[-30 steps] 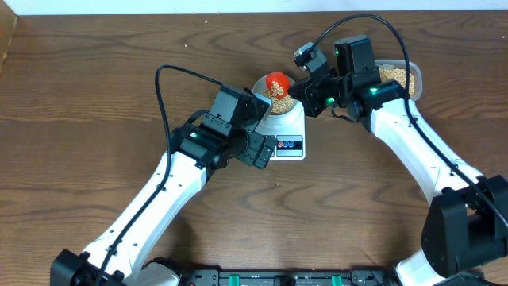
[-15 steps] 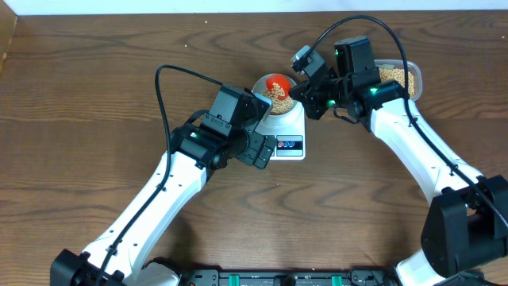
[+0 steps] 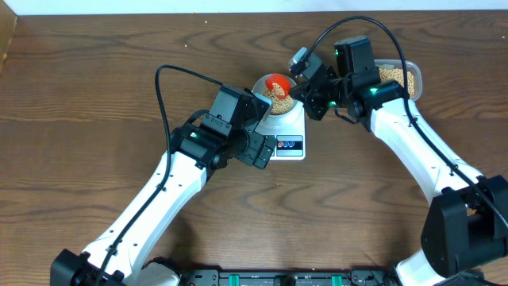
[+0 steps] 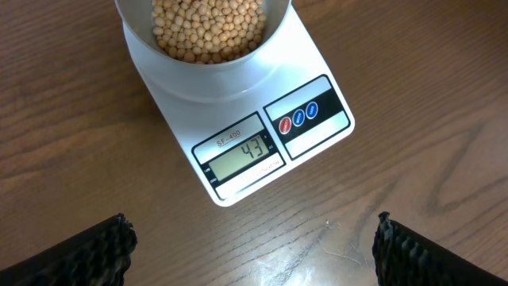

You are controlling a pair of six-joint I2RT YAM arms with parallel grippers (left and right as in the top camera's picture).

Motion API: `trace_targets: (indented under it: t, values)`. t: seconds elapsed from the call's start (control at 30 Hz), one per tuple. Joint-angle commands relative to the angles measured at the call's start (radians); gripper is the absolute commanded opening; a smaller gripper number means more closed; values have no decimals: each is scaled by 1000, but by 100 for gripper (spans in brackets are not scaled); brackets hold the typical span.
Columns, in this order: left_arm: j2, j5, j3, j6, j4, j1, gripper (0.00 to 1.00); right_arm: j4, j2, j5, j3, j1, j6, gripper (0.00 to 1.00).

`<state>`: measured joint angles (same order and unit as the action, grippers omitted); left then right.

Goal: Scoop item into bowl and weigh 50g on scale
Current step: 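Tilt the red scoop slowly to trickle soybeans into the bowl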

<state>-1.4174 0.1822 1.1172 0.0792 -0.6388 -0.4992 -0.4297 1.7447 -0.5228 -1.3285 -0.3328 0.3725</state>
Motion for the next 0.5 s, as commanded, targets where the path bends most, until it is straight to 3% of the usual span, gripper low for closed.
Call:
trace_targets:
  t: [0.0,0.47]
  values:
    - [9,9,1,7,0,5,98,0,-24,-3,0,-2,-45,1]
    - [9,9,1,7,0,5,98,11,-24,-3,0,-2,-80,1]
